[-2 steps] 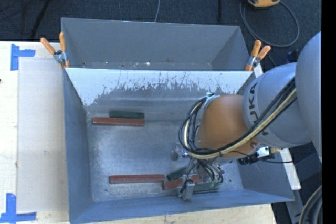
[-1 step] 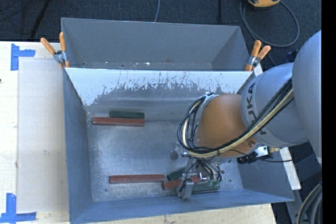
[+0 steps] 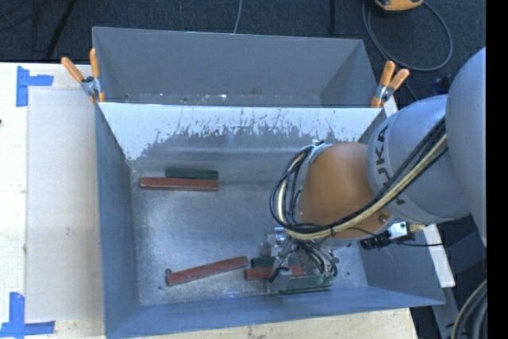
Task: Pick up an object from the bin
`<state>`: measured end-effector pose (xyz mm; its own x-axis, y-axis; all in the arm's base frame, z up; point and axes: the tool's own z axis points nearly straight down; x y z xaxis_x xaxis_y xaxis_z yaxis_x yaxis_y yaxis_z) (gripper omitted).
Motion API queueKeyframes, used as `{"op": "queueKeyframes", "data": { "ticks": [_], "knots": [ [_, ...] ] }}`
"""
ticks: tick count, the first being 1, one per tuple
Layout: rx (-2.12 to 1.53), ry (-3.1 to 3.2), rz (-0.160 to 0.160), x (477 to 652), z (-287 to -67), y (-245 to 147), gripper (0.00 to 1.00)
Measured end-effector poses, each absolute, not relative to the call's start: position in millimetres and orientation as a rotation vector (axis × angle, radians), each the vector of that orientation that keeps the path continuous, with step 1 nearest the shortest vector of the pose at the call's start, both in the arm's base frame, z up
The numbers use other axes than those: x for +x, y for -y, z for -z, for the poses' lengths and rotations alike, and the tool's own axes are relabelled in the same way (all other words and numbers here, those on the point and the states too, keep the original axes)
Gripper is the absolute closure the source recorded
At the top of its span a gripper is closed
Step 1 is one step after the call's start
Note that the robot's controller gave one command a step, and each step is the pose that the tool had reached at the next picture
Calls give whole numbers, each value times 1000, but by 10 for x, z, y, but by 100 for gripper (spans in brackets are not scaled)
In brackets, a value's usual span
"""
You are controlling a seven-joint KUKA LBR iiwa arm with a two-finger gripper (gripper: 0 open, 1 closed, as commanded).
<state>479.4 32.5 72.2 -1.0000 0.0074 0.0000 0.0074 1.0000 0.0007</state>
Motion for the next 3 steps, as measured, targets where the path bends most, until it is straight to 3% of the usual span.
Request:
{"op": "queueKeyframes", "data": {
  "ticks": [2, 3],
  "knots": [
    [-13, 3138, 1, 4783, -752, -325, 100],
    [-14, 3135, 0, 4773, -903, -324, 100]
  ]
}}
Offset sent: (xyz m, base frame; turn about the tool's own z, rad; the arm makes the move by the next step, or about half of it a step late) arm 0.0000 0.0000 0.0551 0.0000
